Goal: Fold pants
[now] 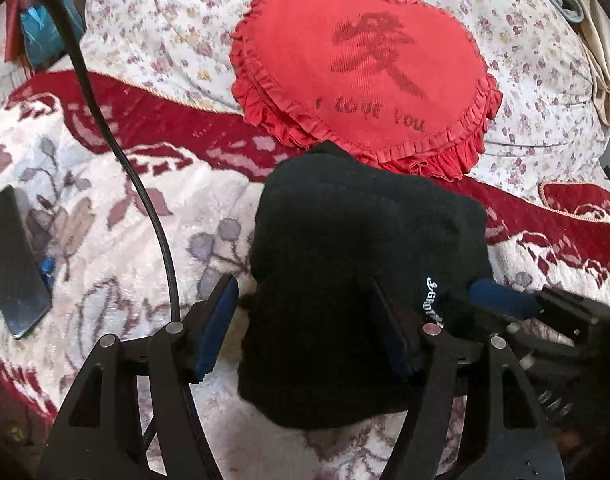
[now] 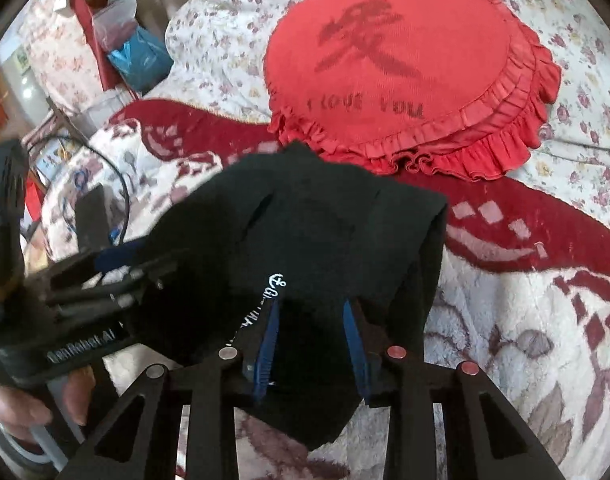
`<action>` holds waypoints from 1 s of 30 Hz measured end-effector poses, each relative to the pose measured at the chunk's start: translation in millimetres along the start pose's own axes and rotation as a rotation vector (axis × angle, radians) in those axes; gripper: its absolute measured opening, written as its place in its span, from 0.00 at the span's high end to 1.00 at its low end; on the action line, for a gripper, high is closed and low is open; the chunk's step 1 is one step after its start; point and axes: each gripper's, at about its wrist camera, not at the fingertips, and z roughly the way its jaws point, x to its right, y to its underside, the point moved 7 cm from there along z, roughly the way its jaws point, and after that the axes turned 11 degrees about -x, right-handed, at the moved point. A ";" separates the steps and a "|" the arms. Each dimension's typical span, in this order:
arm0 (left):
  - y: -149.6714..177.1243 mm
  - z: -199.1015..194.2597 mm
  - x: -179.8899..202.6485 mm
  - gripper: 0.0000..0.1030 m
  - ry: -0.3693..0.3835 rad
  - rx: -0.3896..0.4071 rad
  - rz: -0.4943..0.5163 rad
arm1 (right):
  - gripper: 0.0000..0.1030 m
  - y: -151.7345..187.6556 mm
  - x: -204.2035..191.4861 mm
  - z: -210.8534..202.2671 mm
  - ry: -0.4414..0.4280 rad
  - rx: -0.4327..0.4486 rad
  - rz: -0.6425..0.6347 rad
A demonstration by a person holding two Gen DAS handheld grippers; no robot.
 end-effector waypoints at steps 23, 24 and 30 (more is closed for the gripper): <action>21.8 -72.1 4.1 0.35 -0.109 0.158 -0.003 | 0.49 5.9 -11.7 -59.4 0.068 0.132 0.022; 21.7 -73.5 4.2 0.35 -0.113 0.162 -0.003 | 0.49 6.4 -12.5 -60.4 0.068 0.135 0.020; 23.0 -79.4 5.5 0.35 -0.134 0.178 0.001 | 0.49 6.6 -13.5 -65.7 0.067 0.145 0.022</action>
